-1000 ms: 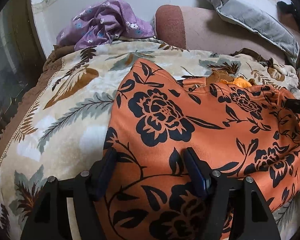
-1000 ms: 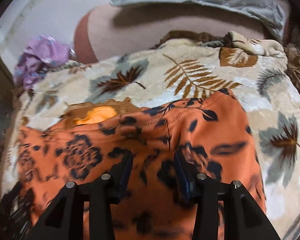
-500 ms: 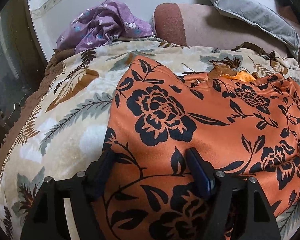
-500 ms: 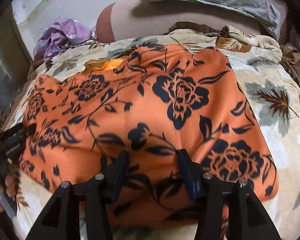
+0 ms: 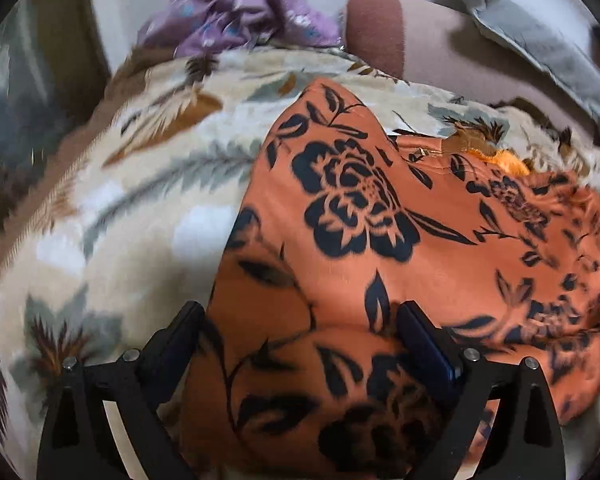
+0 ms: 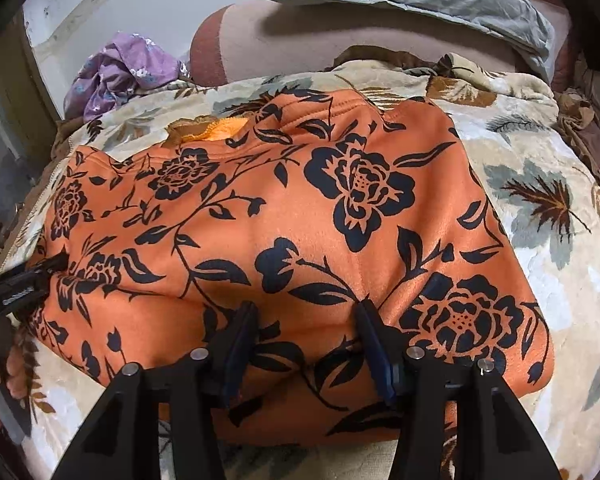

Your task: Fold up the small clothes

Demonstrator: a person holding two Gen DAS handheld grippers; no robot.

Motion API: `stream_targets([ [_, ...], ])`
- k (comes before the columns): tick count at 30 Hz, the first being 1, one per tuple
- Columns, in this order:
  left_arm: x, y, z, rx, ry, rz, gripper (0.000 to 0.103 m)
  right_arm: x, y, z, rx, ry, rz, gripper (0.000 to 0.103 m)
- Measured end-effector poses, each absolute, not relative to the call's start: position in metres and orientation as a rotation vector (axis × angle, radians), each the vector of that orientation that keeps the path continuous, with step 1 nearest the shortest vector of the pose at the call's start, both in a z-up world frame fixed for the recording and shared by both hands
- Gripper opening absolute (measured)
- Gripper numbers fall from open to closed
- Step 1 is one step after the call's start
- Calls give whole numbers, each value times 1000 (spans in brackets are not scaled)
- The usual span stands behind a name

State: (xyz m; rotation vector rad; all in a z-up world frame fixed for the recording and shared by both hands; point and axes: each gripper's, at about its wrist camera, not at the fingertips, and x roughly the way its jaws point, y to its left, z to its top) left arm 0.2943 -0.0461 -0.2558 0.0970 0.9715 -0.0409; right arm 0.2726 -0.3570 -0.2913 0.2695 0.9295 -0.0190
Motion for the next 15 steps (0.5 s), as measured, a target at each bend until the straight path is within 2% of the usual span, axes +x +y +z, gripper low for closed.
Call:
stream_targets([
  [6,255,-58,-234,163,863,-45,96,257,-358,-264,323,844,57,55],
  [10,257,-73,-247,261,922,-8,96,252,-340,-256,304,820,117,55],
  [15,261,-77,-259,315,994,4,97,269,-311,-289,177,989,129,56],
])
